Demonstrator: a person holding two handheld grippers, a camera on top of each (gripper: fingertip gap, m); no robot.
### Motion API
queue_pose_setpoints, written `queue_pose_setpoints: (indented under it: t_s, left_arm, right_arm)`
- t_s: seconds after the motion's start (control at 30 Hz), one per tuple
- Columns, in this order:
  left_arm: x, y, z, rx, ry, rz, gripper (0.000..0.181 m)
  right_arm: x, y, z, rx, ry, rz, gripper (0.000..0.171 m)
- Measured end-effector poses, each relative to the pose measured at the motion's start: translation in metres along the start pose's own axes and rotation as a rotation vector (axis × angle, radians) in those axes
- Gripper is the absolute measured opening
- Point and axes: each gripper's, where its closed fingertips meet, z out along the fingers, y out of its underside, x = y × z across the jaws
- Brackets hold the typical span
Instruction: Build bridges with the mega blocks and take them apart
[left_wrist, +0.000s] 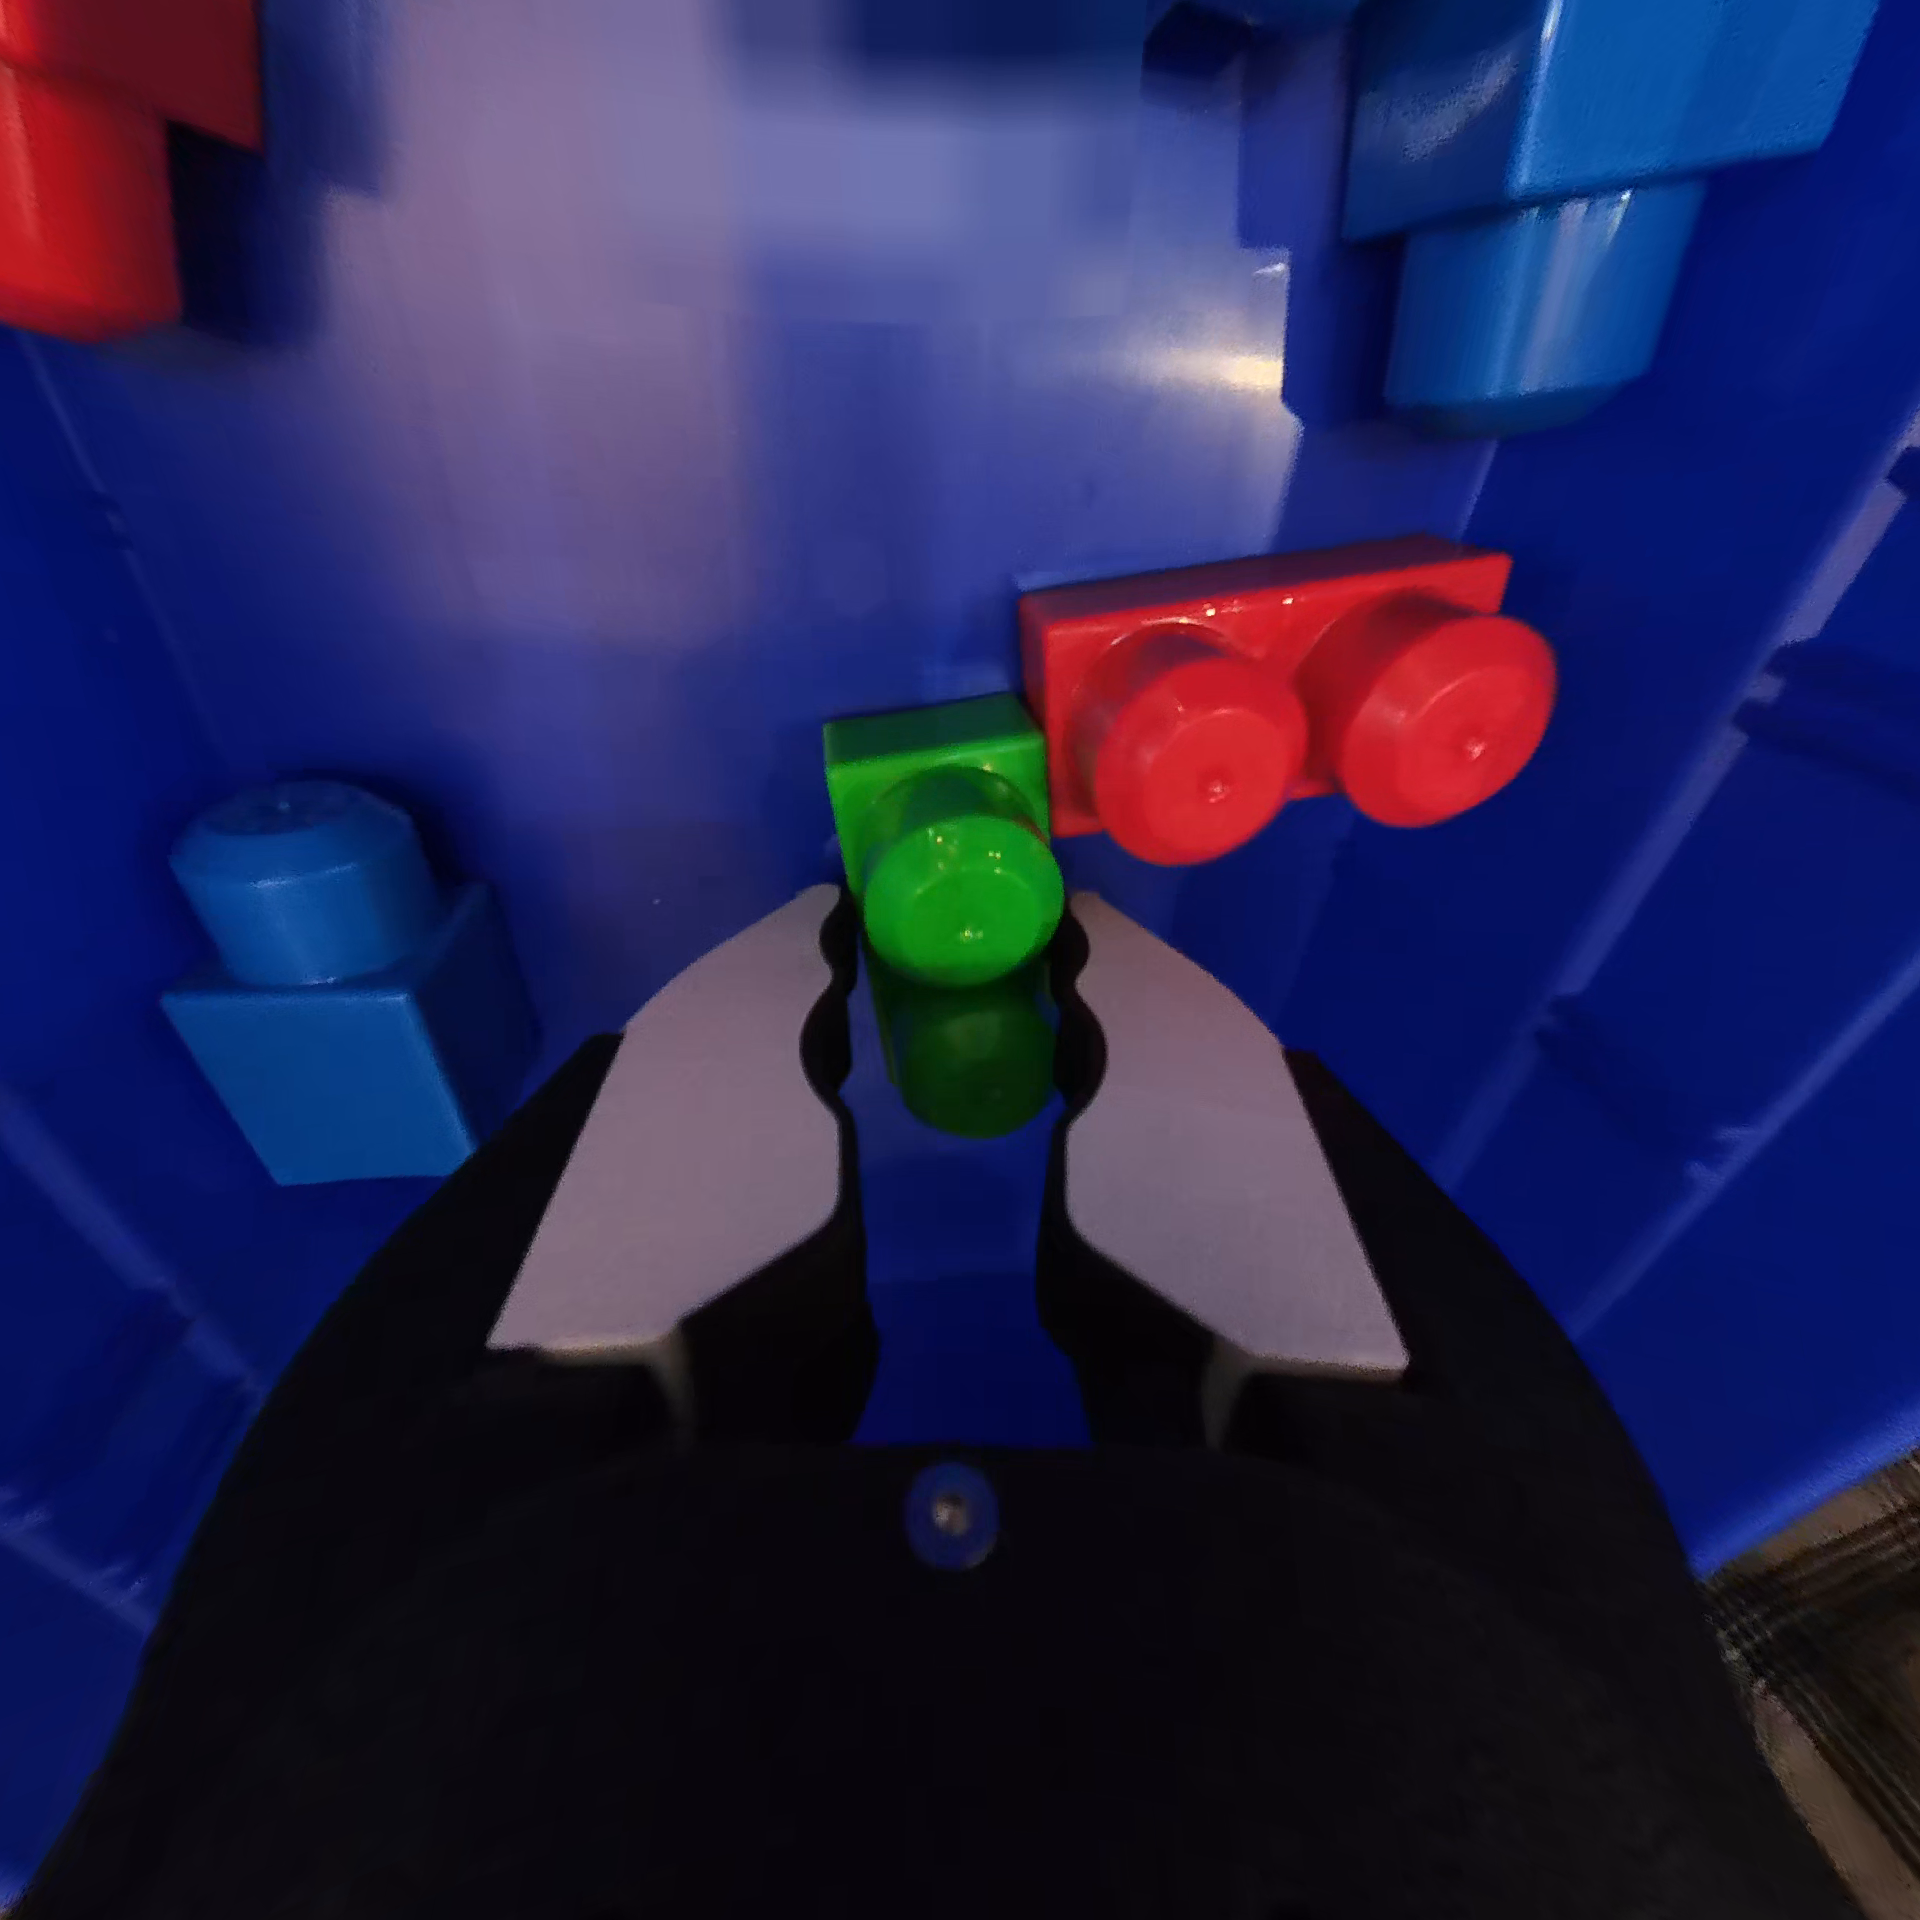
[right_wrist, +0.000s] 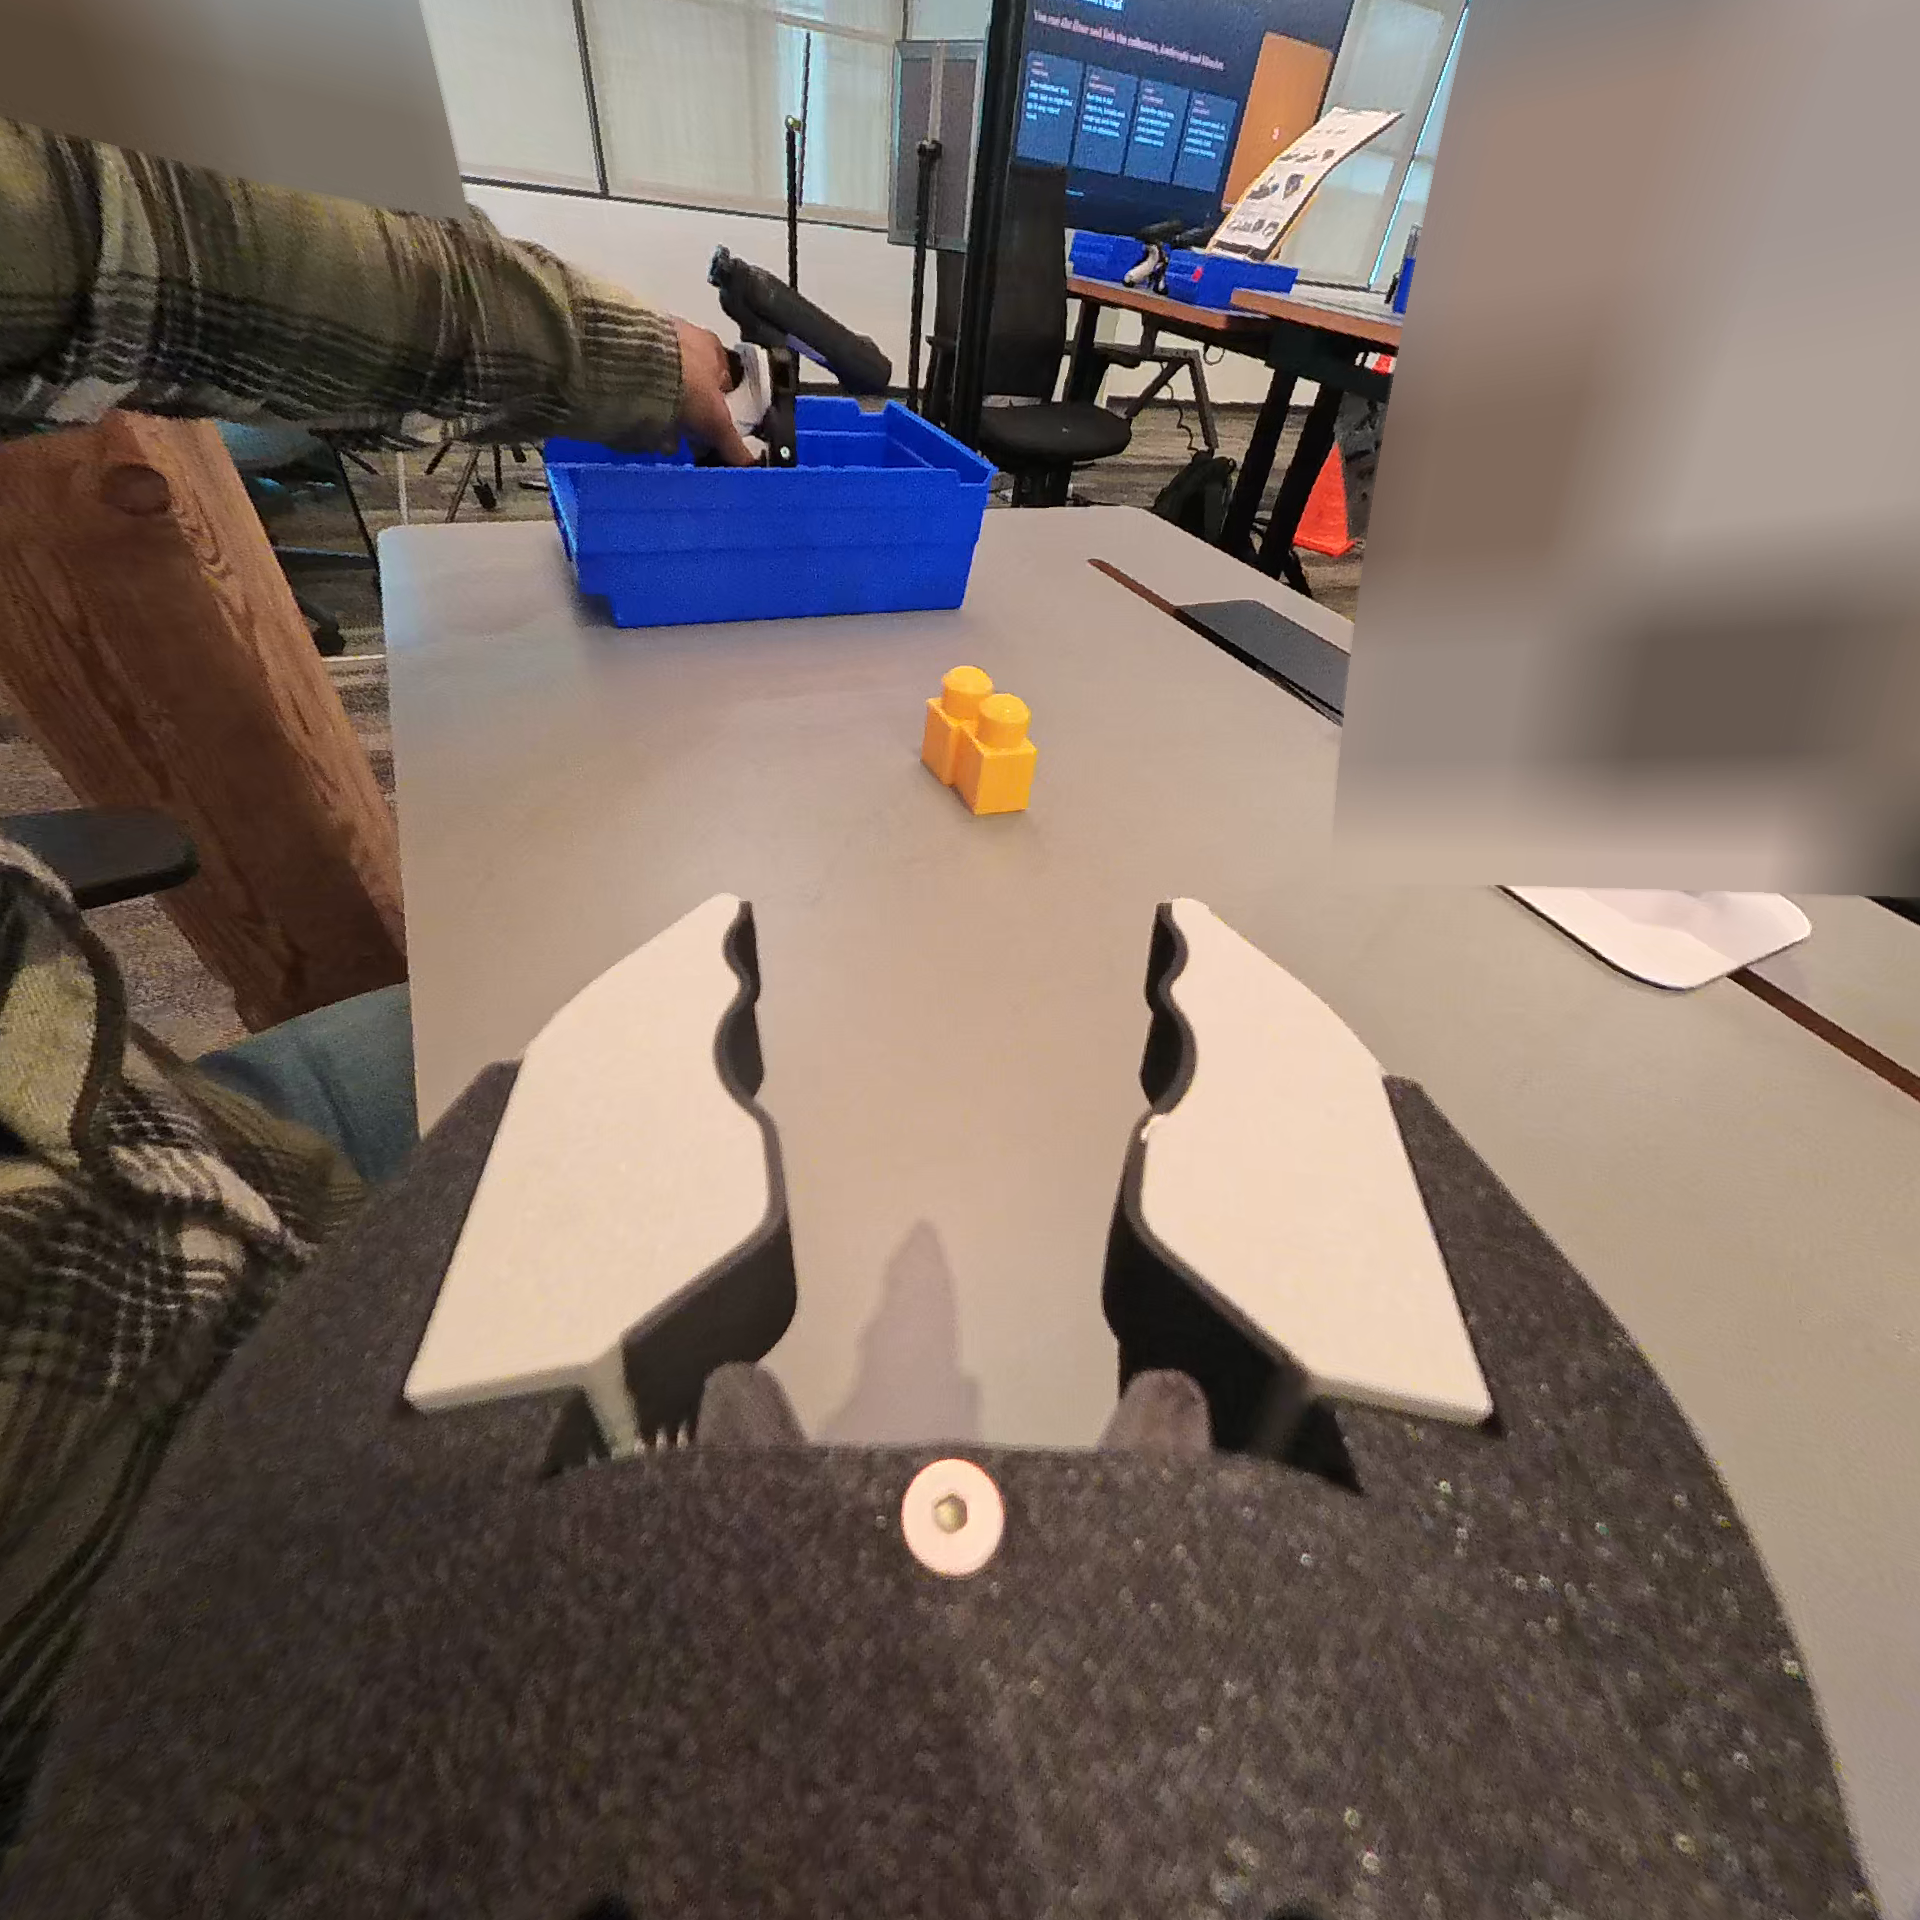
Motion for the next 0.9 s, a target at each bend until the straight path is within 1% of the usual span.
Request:
queue_pose_setpoints:
  t_s: [0.13,0.23,0.37,0.47,0.57,0.63,0.7,0.8,0.9]
  left_arm:
    - [-0.003,0.006,-0.001,-0.021,-0.008,0.037,0.036]
    - [-0.008,0.006,-0.008,0.004,-0.022,0.053,0.036]
    - [-0.012,0.006,-0.029,0.040,-0.018,0.074,0.035]
    - [-0.004,-0.003,-0.059,0.119,-0.021,0.154,0.036]
    - [0.028,-0.017,-0.095,0.216,-0.008,0.352,0.035]
    - [0.062,-0.022,-0.112,0.246,-0.008,0.545,0.035]
    - [0.104,-0.024,-0.120,0.257,-0.007,0.767,0.035]
    - [0.169,-0.024,-0.118,0.244,-0.031,1.071,0.035]
    - [0.225,-0.018,-0.100,0.156,-0.067,1.316,0.035]
  right_arm:
    - [-0.002,-0.004,-0.001,-0.005,0.006,-0.015,0.071]
    - [-0.002,-0.006,-0.002,-0.006,0.014,-0.019,0.070]
    - [-0.004,-0.010,0.001,-0.010,0.015,-0.027,0.069]
    - [-0.007,-0.011,0.004,-0.012,0.010,-0.031,0.069]
    - [-0.009,-0.011,0.005,-0.015,0.012,-0.031,0.069]
    - [-0.010,-0.010,0.006,-0.020,0.013,-0.030,0.069]
    - [-0.011,-0.009,0.007,-0.026,0.014,-0.026,0.069]
    - [-0.013,-0.008,0.006,-0.041,0.018,-0.026,0.069]
    - [-0.015,-0.007,0.004,-0.055,0.024,-0.029,0.069]
